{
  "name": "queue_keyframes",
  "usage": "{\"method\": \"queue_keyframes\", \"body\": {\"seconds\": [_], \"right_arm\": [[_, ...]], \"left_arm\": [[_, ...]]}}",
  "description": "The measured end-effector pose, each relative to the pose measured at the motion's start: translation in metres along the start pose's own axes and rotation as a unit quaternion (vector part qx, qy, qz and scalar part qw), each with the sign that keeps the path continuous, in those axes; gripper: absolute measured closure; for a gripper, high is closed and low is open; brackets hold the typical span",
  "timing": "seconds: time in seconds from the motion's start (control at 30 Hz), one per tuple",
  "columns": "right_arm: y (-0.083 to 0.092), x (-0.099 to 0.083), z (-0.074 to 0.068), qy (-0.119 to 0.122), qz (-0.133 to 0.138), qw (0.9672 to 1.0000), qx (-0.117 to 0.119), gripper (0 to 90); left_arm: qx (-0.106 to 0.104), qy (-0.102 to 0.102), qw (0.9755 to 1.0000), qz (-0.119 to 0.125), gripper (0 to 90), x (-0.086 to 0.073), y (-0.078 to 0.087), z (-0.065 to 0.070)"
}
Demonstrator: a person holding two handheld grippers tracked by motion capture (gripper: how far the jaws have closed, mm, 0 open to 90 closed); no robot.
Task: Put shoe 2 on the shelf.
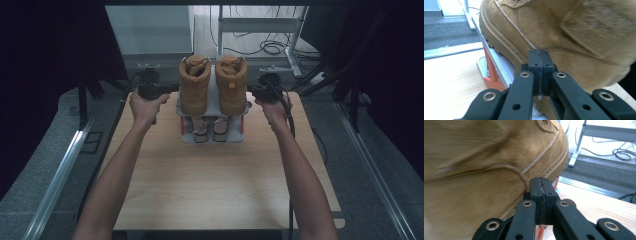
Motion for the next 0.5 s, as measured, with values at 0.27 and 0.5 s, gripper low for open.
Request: {"method": "queue_keyframes", "body": {"seconds": [0.27,0.5], "right_arm": [[-0.02,0.005,0.002,0.006,-0.001,0.9998,-0.018,90.0],[-0.027,0.006,-0.011,0.024,-0.002,0.9994,-0.027,90.0]], "left_arm": [[0.006,0.016,0.9998,-0.006,90.0,0.003,-0.019,-0.011],[0.016,0.009,0.9998,-0.007,90.0,0.004,-0.025,-0.005]]}}
Point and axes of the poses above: each handheld gripper's, and its own axes: y roughly backward along the jaws, x roughly out of its top, z roughly to its right, the point moved 3 cm from there along -y, roughly forward along the jaws, and after that the axes turned 4 degrees about -z, right-handed, at the moved point
